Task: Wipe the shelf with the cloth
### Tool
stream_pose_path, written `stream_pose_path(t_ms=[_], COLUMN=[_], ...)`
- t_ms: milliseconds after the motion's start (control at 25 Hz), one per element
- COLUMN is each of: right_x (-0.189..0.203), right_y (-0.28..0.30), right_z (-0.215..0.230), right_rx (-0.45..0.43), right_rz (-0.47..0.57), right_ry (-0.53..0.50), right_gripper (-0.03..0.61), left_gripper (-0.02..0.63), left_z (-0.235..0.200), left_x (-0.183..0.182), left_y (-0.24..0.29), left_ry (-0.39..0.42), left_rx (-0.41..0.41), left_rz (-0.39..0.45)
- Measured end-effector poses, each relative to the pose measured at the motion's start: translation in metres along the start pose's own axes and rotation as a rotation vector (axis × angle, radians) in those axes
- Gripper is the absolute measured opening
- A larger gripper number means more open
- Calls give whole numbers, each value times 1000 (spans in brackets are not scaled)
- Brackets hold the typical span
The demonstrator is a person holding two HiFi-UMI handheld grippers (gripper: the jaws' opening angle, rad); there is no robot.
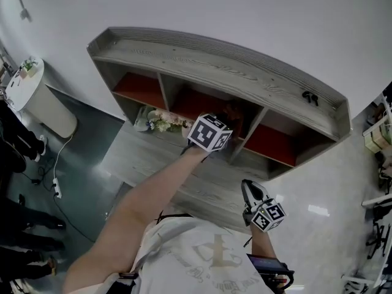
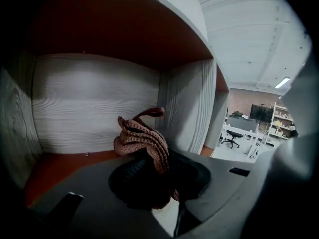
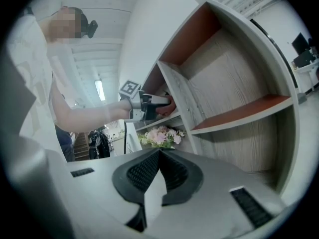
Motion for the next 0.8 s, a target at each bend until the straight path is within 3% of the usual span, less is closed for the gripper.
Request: stream_pose_path(t_ms=[440,800], right_x=[-2,0], right_y=[-11,-7], right_z=[6,6], right_rx=[53,51], right_rz=[18,13], right_ry=[9,17], right_gripper=[5,5], left_gripper=[89,87], left_z=[9,4], left_x=[-6,0], left_y=[40,48], left_ry=[62,133], left_rx=[50,-13], left_rz=[-127,-178])
Point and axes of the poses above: the fingertips, and each gripper's own axes: y forward along the fingers, z to its right, x out of its underside, the point moved 5 cm from there along -y, backward along the fingers, and after that the axes turned 5 degrees about -x, right-handed, at the moved point
